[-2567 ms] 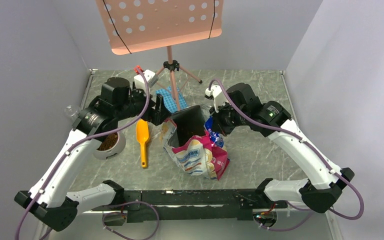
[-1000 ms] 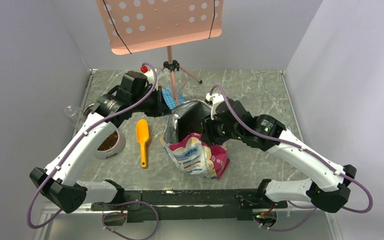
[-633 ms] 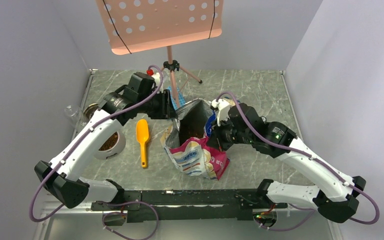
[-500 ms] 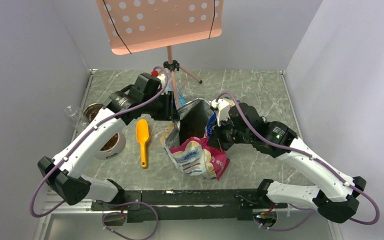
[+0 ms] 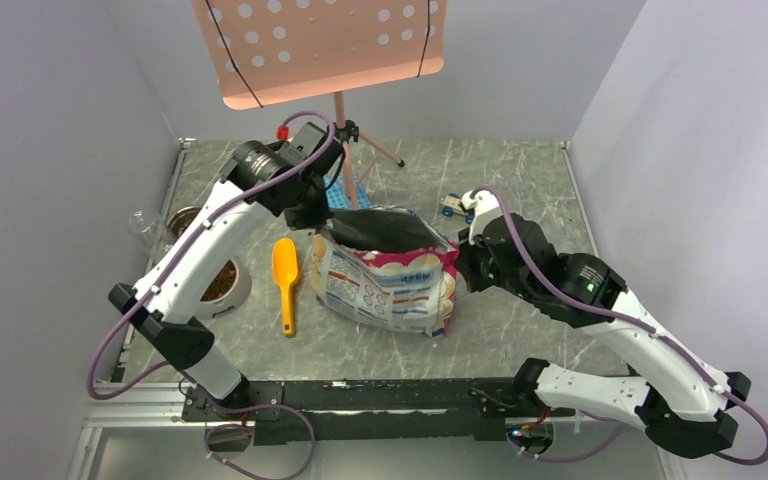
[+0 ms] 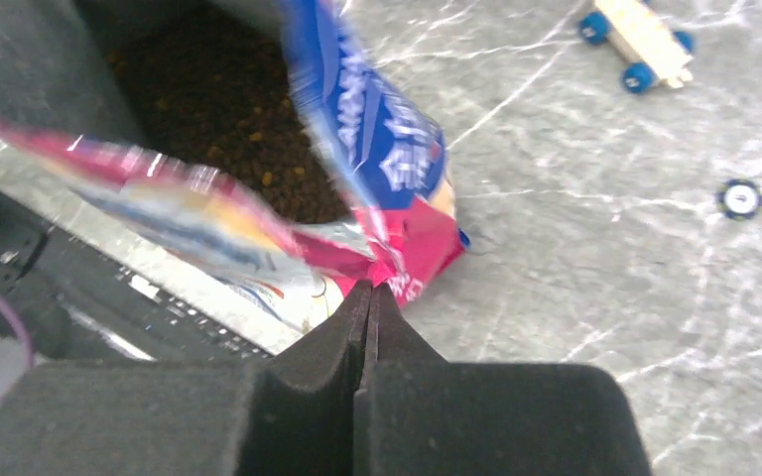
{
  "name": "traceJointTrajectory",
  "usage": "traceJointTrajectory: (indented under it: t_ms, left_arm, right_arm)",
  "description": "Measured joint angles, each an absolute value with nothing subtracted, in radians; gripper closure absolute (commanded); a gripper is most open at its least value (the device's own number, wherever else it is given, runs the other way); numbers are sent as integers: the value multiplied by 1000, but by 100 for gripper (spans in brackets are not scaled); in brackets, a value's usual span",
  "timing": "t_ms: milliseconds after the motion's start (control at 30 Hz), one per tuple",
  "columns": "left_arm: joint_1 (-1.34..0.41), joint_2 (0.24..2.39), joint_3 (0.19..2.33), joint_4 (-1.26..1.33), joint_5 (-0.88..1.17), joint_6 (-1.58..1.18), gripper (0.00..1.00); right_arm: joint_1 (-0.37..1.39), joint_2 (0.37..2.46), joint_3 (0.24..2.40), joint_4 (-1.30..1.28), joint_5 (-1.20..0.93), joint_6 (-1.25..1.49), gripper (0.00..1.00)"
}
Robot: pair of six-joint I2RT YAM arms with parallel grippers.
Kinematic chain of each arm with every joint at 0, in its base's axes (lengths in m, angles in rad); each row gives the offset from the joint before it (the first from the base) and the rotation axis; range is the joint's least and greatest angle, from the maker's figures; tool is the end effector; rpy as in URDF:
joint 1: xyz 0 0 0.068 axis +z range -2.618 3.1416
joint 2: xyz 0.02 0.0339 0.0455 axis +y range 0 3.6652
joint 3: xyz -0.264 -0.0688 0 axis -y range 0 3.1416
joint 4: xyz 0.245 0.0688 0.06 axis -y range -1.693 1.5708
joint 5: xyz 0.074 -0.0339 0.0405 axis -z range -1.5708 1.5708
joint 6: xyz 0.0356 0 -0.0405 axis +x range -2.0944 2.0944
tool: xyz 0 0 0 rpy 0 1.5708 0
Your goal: Serve the pet food
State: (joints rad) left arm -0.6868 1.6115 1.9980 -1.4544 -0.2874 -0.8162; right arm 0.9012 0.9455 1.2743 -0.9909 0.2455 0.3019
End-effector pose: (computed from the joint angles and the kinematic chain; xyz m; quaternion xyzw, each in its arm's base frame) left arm 0.2285 -0.1743 0.4305 -0.0975 0.9543 -0.0668 0.2746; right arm 0.1083 0.1229 0.3967 -0.2119 0.8679 0.1558 0.4214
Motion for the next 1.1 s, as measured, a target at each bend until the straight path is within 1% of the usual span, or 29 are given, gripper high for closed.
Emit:
traceJointTrajectory:
  t_ms: [133,233,267,300,333,400,433,467,600,733,800,867,900,933,967,1000,1033,1067,1100]
  left_arm:
    - [-686,1516,1895,-1474,-321,-914,100]
    - [-683,1449,1833,-1478,-327,-935,100]
    - [-681,1440,1829,-1486,-330,-937,100]
    - [-679,1438,1829,-1492,-335,-937,100]
    - [-677,1438,1832,-1498,-341,-937,100]
    - [-672,1459,1867,-1528,-345,-936,100]
    - [-672,1471,1883,-1536,-346,-933,100]
    - [-672,1486,1902,-1545,-346,-929,100]
    - [-671,1504,1921,-1547,-346,-910,100]
    - [-670,1504,1920,-1545,-345,-897,100]
    - [-670,1504,1919,-1542,-344,-887,100]
    - [-670,1504,1919,-1539,-344,-876,100]
    - [-670,1504,1919,-1538,-344,-873,100]
    - [-670,1504,1919,-1538,-344,-868,100]
    - [-670,1504,1919,-1539,-343,-864,100]
    - [-670,1504,1919,-1539,-342,-859,100]
    - [-670,1504,1919,-1539,-343,-858,100]
    - [-670,1504,1919,-1540,-344,-858,100]
    - [-669,1504,1919,-1544,-350,-860,100]
  right_arm:
    - [898,907,1274,-991,340,267,100]
    - [889,883,1280,-996,301,207,100]
    - [889,884,1290,-1000,262,183,86]
    - [889,889,1301,-1005,230,163,68]
    - [889,898,1317,-1013,195,147,53]
    - [890,917,1348,-1021,132,105,28]
    - [890,923,1355,-1020,112,102,25]
    - [890,930,1356,-1015,91,89,24]
    - [881,944,1356,-994,22,46,23]
    - [800,989,1329,-903,-97,-4,24]
    - [773,1018,1303,-853,-130,-23,26]
    - [766,1063,1287,-817,-156,-39,31]
    - [766,1089,1283,-799,-172,-47,36]
    - [766,1104,1283,-789,-184,-53,43]
    - [766,1118,1283,-778,-192,-61,57]
    - [766,1125,1283,-767,-194,-66,75]
    - [765,1126,1282,-760,-190,-72,92]
    - [762,1125,1280,-754,-180,-72,100]
    - [762,1119,1277,-756,-167,-72,100]
